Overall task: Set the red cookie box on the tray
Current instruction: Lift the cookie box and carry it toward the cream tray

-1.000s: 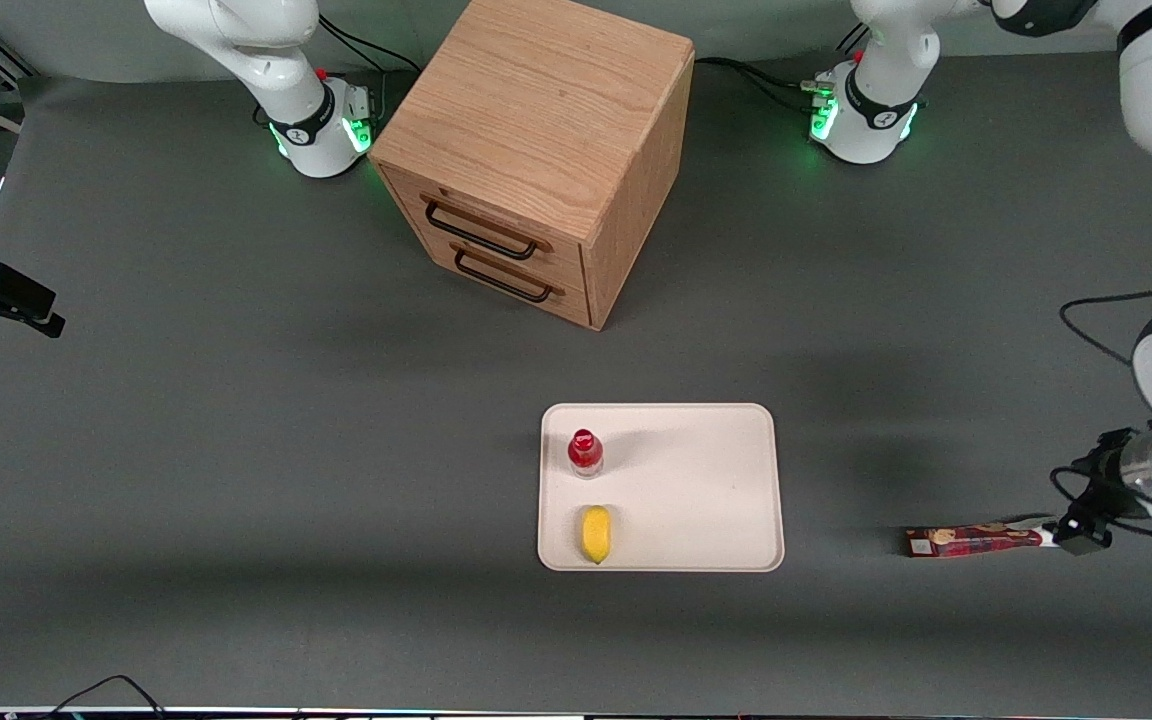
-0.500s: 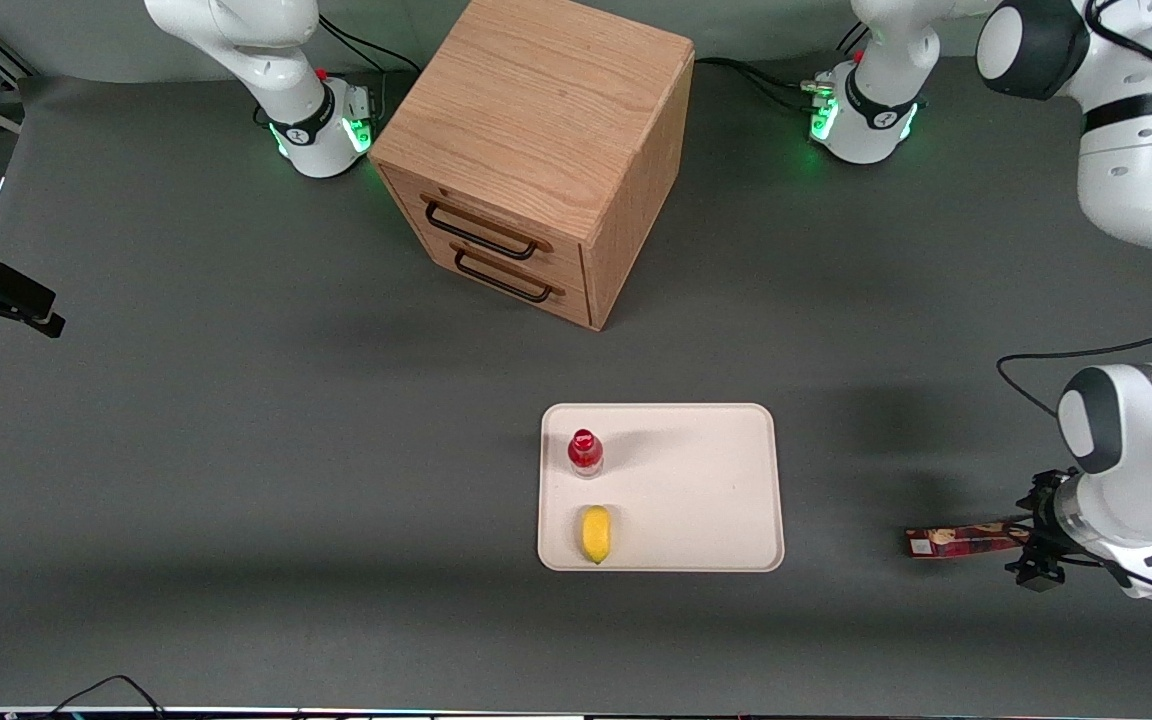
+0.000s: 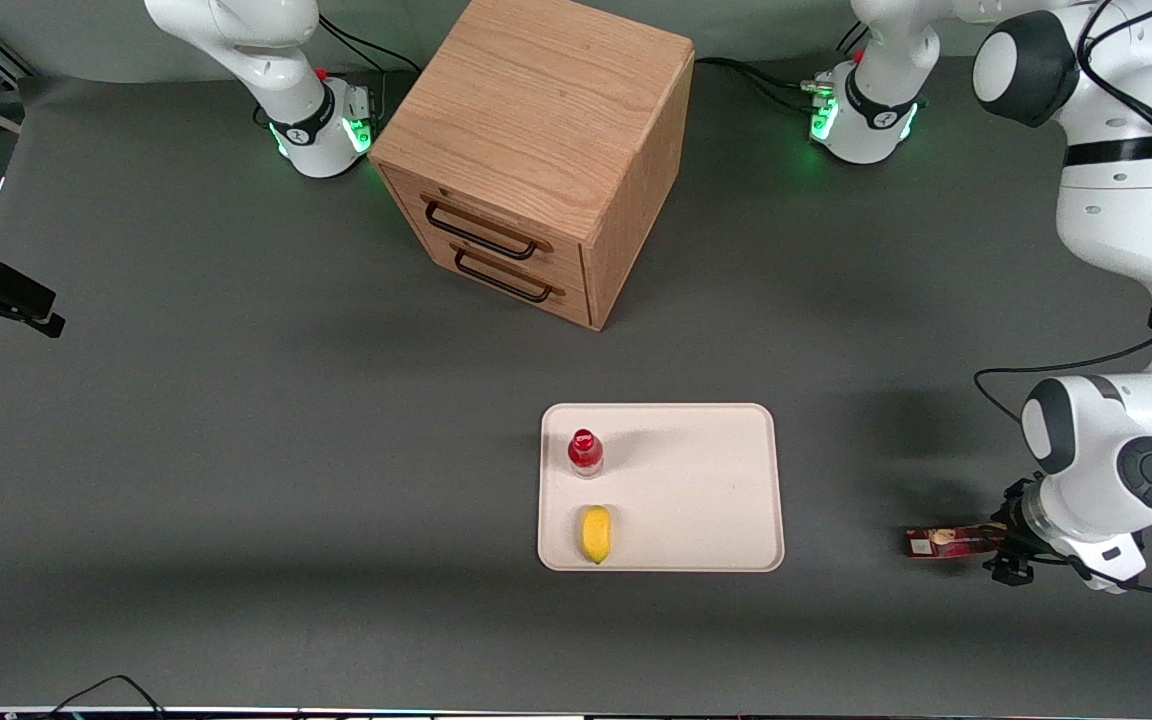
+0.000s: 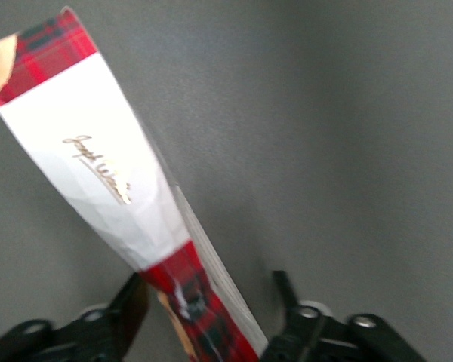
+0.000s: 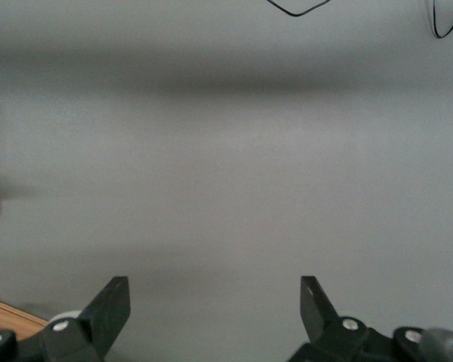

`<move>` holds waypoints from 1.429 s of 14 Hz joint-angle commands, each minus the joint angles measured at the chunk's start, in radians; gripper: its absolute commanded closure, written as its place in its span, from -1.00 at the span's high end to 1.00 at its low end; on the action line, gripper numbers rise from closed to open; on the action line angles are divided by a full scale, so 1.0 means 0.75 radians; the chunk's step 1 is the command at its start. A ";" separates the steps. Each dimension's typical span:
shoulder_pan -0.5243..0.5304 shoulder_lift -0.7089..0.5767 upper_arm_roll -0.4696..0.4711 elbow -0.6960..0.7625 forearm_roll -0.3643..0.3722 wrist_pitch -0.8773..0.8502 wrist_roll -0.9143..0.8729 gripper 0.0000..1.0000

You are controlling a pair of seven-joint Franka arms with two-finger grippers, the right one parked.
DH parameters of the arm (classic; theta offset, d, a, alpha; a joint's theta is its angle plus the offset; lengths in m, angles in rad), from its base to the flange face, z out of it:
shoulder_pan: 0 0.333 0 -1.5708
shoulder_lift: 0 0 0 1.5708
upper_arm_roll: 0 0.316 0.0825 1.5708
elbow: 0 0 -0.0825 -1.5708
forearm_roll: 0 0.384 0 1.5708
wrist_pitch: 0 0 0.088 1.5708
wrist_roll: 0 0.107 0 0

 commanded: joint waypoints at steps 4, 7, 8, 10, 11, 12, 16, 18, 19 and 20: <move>0.008 -0.044 0.005 -0.045 0.017 0.019 0.030 -1.00; 0.008 -0.087 0.003 -0.025 0.019 -0.018 0.030 -1.00; 0.008 -0.109 -0.001 0.004 0.019 -0.093 0.058 -1.00; 0.002 -0.152 -0.058 0.122 0.010 -0.313 0.169 -1.00; 0.004 -0.185 -0.107 0.183 0.014 -0.442 0.222 -1.00; 0.010 -0.216 -0.154 0.241 -0.006 -0.569 0.348 -1.00; 0.002 -0.322 -0.334 0.333 -0.010 -0.848 0.670 -1.00; -0.004 -0.355 -0.429 0.333 0.014 -0.936 0.766 -1.00; -0.006 -0.365 -0.488 0.333 0.027 -0.958 0.817 -1.00; -0.006 -0.365 -0.541 0.331 0.033 -0.961 0.868 -1.00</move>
